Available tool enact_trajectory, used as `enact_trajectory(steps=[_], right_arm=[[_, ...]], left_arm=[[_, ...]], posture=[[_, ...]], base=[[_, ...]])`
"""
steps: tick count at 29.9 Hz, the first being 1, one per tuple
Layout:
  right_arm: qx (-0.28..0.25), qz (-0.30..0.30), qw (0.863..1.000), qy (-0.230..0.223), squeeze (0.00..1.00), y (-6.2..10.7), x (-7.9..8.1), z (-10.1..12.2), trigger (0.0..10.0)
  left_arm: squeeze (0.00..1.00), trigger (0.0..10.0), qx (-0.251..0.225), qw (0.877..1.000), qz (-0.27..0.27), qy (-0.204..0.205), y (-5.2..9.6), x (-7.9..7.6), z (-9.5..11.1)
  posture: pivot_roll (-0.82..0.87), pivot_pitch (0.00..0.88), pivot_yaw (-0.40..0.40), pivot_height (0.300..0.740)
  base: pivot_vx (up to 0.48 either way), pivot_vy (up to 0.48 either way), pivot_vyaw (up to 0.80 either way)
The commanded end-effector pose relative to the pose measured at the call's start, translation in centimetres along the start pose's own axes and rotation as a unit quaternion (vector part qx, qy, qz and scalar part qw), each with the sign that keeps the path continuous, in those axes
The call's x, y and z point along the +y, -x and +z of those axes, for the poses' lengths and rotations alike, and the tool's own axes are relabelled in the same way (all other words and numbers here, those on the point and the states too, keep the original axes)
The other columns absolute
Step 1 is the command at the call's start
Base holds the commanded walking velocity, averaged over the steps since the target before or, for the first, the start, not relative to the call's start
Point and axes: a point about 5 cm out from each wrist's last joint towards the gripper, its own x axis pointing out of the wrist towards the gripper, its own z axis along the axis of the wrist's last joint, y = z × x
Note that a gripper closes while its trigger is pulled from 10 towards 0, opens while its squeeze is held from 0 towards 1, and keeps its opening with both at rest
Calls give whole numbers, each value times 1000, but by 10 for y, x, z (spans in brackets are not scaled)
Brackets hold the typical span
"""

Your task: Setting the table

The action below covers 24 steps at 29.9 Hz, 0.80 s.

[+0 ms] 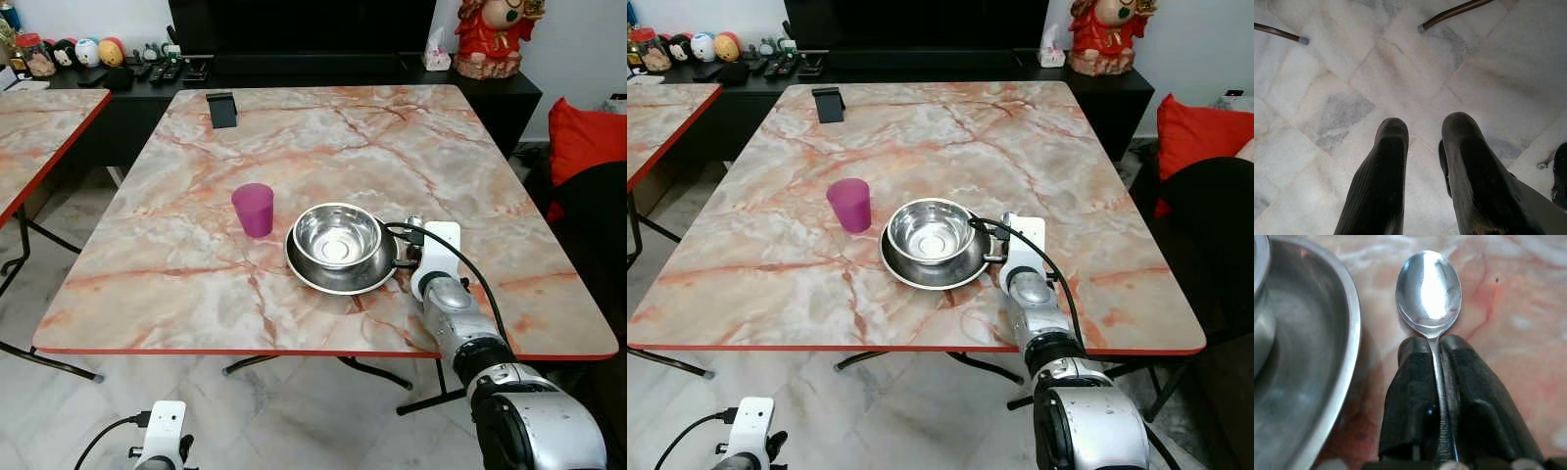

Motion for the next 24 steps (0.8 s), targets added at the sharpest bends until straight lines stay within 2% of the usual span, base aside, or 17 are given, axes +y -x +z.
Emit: enact_trajectory(steps=[1,17,18,19,20,24], right_arm=[[16,1,1000,-3,580,1,1,-9,10000],[15,1,1000,-3,537,1,2,-9,10000],[15,1,1000,-3,435,1,2,-9,10000],[15,1,1000,-4,435,1,2,-9,10000],[14,1,1000,-4,0,1,2,-9,10000],[14,3,1000,-3,0,1,2,-9,10000]], left_arm=[[0,10000,12,1000,5,-12,1,4,-6],[0,10000,12,1000,6,-11,1,4,-5],[0,10000,12,1000,6,-11,1,4,-5],[0,10000,12,1000,6,-11,1,4,-5],[0,10000,12,1000,6,-11,1,4,-5],[0,10000,12,1000,7,-10,1,4,-5]], posture=[[-8,9,17,740],[-5,13,16,740],[-5,13,16,740],[-5,13,16,740],[-5,14,16,740],[-5,14,16,740]], base=[[0,0,0],[0,0,0],[0,0,0],[0,0,0],[0,0,0],[0,0,0]])
